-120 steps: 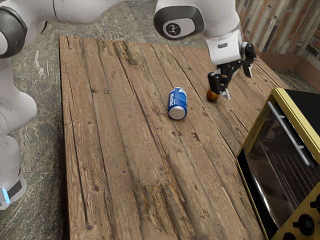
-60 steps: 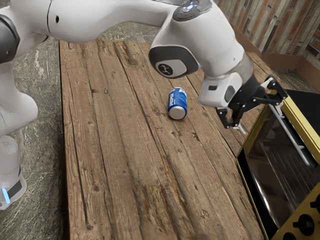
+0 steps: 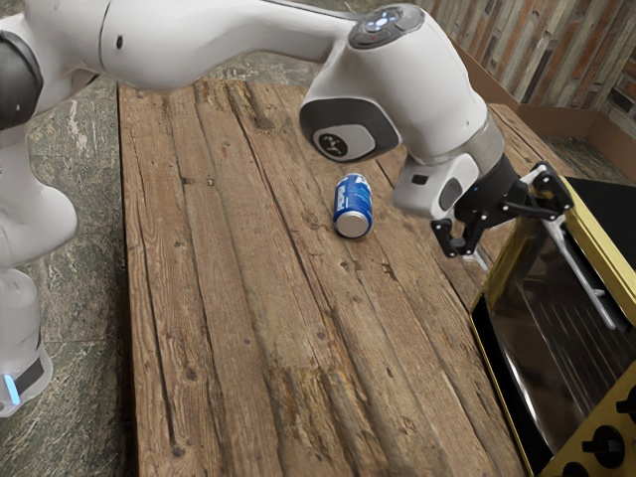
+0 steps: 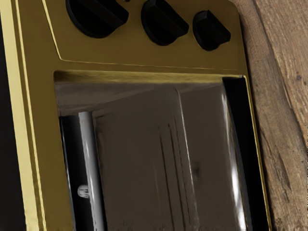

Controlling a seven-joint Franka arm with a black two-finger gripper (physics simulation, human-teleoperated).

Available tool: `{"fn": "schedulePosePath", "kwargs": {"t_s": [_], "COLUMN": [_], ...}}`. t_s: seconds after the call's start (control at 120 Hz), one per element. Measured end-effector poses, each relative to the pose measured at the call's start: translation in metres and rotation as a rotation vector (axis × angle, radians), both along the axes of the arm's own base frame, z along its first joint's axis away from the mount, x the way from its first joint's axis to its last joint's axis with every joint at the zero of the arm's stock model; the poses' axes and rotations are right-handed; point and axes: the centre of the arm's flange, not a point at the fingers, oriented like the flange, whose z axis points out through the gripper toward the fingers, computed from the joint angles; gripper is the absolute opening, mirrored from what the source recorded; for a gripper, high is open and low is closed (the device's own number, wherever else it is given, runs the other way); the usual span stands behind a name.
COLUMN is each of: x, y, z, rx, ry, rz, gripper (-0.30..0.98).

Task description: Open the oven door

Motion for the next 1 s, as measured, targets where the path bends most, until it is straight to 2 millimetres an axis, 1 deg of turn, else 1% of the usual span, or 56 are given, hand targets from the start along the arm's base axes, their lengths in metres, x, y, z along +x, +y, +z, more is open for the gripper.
{"fn": "schedulePosePath", "kwargs": {"t_s": [0.075, 0.142, 0.2, 0.308, 0.358, 0.467, 0.583, 0.667, 0.725, 0.858, 0.95, 1.0], "x": [0.010, 0.016, 0.018, 0.018, 0.020, 0.031, 0.047, 0.058, 0.065, 0.078, 0.085, 0.086], "y": [0.015, 0.020, 0.015, -0.008, -0.013, -0.009, -0.001, -0.002, -0.004, 0.001, 0.004, 0.004], "z": [-0.004, -0.010, -0.014, -0.018, -0.018, -0.017, -0.015, -0.017, -0.019, -0.029, -0.035, -0.035], "rx": [0.012, 0.024, 0.033, 0.042, 0.038, 0.024, 0.009, 0.001, -0.005, -0.008, -0.006, -0.005], "ry": [0.004, 0.008, 0.011, 0.008, 0.005, 0.006, 0.008, 0.015, 0.024, 0.060, 0.079, 0.084], "rz": [0.022, 0.028, 0.020, -0.011, -0.015, -0.001, 0.026, 0.040, 0.049, 0.073, 0.086, 0.088], "gripper": [0.69, 0.69, 0.69, 0.69, 0.69, 0.69, 0.69, 0.69, 0.69, 0.69, 0.69, 0.69]}}
